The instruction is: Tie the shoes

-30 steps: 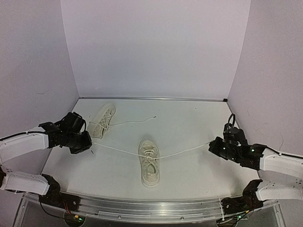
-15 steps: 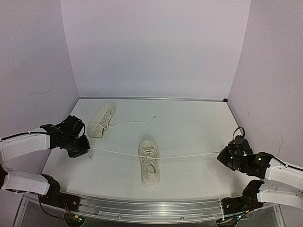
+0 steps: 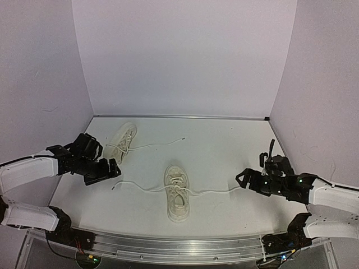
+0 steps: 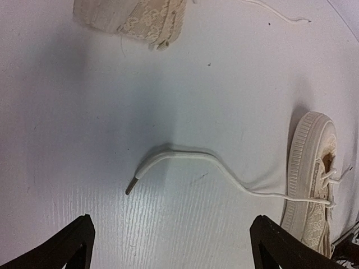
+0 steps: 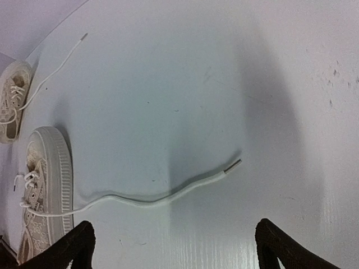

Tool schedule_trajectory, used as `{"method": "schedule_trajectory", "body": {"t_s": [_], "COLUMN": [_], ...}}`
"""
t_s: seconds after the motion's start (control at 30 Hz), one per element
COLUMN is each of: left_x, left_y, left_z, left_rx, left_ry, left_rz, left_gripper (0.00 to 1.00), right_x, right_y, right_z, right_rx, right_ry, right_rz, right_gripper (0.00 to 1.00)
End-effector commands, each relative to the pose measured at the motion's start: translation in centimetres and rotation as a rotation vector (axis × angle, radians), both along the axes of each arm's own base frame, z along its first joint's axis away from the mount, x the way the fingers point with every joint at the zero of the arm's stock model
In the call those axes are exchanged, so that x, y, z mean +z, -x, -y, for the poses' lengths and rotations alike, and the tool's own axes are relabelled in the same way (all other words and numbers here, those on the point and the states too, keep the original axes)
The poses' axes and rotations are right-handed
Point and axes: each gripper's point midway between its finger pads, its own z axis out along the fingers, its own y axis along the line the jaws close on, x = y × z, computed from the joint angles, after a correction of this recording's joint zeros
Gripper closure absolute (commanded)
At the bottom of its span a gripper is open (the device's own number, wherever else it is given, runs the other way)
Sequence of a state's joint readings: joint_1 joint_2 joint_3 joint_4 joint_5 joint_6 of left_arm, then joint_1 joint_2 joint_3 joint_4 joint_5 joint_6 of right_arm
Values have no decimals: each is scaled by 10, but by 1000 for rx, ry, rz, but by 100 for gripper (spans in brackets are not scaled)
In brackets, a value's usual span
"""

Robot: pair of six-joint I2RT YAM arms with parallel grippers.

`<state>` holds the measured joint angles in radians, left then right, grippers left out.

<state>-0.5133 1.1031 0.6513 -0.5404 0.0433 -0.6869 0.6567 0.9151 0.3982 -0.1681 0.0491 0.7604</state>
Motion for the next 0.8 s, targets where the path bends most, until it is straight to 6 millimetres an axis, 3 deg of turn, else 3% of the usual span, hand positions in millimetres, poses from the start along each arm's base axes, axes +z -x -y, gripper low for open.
{"method": "schedule_trajectory", "body": {"t_s": [0.0, 0.13, 0.27, 0.47, 0.53, 0.63, 0.77], "left_x": [43, 59, 87, 128, 134, 143, 140], "left_y": [-11, -16, -25, -44, -55, -67, -51], "left_z": [32, 78, 109, 128, 129, 142, 164], "left_rx": [-129, -267, -345, -398, -386, -448, -637], "left_ry": [-11, -98, -199, -240, -280, -324, -263], "left_rz": [101, 152, 275, 401, 430, 486, 473], "left_gripper": [1, 0, 1, 1, 4, 1, 0], "right_x": [52, 89, 121, 161, 172, 182, 174], "right_y": [-13, -18, -24, -39, -47, -67, -74], "right_z": [-27, -50, -64, -59, -59, -55, -76], "right_rx": [116, 229, 323, 335, 335, 286, 403], "right_ry": [-73, -104, -50, 68, 109, 175, 222], "right_rz": [119, 174, 194, 320, 374, 424, 417], "right_gripper": [2, 2, 2, 2, 2, 2, 2]}}
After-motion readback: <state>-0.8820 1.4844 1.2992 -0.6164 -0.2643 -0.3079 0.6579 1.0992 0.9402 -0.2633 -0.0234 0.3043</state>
